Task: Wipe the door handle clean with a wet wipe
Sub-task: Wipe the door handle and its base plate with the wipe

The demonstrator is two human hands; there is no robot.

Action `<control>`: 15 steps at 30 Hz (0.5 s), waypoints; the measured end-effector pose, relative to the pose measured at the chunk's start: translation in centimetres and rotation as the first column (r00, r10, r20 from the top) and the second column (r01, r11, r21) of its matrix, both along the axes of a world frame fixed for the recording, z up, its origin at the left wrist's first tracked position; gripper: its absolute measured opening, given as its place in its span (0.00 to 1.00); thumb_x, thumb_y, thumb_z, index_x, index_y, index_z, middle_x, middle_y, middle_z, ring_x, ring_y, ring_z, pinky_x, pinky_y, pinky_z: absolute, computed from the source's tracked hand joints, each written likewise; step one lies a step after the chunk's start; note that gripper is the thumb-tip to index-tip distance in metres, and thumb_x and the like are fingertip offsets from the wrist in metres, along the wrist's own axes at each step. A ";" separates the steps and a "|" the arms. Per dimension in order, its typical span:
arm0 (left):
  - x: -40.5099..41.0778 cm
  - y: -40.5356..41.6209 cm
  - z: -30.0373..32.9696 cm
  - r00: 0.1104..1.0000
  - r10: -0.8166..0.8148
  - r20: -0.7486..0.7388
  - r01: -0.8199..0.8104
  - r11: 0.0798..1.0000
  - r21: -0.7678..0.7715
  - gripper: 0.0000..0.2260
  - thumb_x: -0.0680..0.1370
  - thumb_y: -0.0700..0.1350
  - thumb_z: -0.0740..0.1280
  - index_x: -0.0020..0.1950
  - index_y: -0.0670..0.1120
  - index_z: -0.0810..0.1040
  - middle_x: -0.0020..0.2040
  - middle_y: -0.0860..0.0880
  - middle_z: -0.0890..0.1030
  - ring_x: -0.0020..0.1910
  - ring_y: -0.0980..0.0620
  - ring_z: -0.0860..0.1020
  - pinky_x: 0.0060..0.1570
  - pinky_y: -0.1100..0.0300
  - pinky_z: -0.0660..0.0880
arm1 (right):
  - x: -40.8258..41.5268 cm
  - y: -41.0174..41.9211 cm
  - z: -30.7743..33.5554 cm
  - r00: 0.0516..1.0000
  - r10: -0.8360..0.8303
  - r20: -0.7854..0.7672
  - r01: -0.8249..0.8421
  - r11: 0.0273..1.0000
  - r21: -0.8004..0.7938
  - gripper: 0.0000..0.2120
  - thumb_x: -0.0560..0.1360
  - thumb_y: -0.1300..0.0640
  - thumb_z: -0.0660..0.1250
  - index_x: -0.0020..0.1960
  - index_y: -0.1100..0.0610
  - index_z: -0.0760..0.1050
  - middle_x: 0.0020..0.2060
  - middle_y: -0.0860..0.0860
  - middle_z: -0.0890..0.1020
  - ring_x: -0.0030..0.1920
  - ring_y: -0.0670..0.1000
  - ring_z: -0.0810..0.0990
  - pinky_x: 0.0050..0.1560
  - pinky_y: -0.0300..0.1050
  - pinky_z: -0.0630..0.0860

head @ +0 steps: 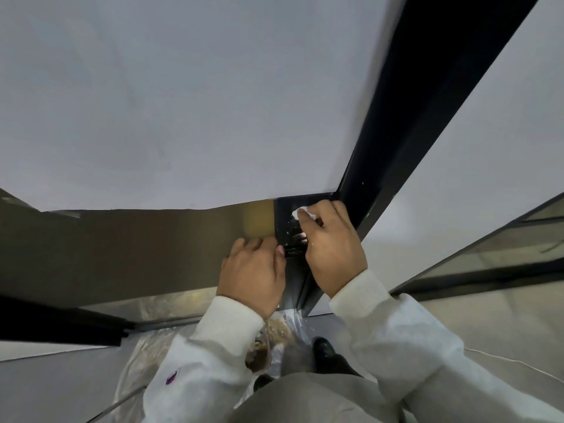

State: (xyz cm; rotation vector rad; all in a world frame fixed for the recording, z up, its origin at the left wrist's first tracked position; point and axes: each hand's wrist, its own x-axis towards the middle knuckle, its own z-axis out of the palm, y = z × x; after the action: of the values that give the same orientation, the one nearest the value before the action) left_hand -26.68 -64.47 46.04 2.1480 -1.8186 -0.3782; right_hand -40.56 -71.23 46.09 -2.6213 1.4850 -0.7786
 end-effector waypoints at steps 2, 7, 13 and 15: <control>0.0 0.1 0.1 1.000 0.002 -0.010 -0.002 1.000 -0.002 0.21 0.79 0.56 0.44 0.49 0.50 0.75 0.44 0.49 0.79 0.47 0.46 0.72 0.45 0.49 0.74 | -0.4 0.6 0.0 0.987 -0.144 0.072 0.136 0.985 0.106 0.18 0.74 0.67 0.61 0.62 0.64 0.78 0.51 0.59 0.78 0.51 0.61 0.78 0.45 0.55 0.81; -0.1 0.0 -0.1 1.000 0.020 -0.015 -0.020 1.000 -0.016 0.21 0.79 0.55 0.45 0.47 0.48 0.75 0.43 0.47 0.79 0.47 0.43 0.73 0.43 0.48 0.75 | -0.1 0.6 -0.5 0.975 -0.220 -0.038 0.223 0.969 0.108 0.27 0.63 0.74 0.70 0.62 0.70 0.77 0.43 0.64 0.80 0.41 0.66 0.80 0.37 0.53 0.81; 0.0 -0.2 -0.5 1.000 0.018 -0.023 -0.018 1.000 0.005 0.20 0.80 0.54 0.45 0.47 0.48 0.75 0.43 0.46 0.80 0.45 0.42 0.73 0.45 0.47 0.75 | 0.7 1.3 -0.2 0.988 -0.148 -0.032 0.148 0.989 0.001 0.20 0.71 0.71 0.66 0.62 0.70 0.76 0.51 0.62 0.77 0.51 0.61 0.72 0.48 0.54 0.78; 0.0 -0.2 -0.5 1.000 0.019 -0.019 -0.019 1.000 -0.001 0.20 0.80 0.54 0.45 0.46 0.48 0.74 0.43 0.47 0.79 0.45 0.42 0.73 0.45 0.47 0.75 | 0.9 1.5 -0.1 0.989 -0.132 -0.065 0.131 0.991 -0.010 0.18 0.73 0.67 0.63 0.62 0.69 0.76 0.53 0.62 0.77 0.52 0.63 0.74 0.51 0.57 0.77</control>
State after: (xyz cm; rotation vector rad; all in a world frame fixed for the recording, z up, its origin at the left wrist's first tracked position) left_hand -26.68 -64.72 45.49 2.1515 -1.7867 -0.3923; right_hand -39.64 -69.73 45.96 -2.5988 1.6897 -0.7137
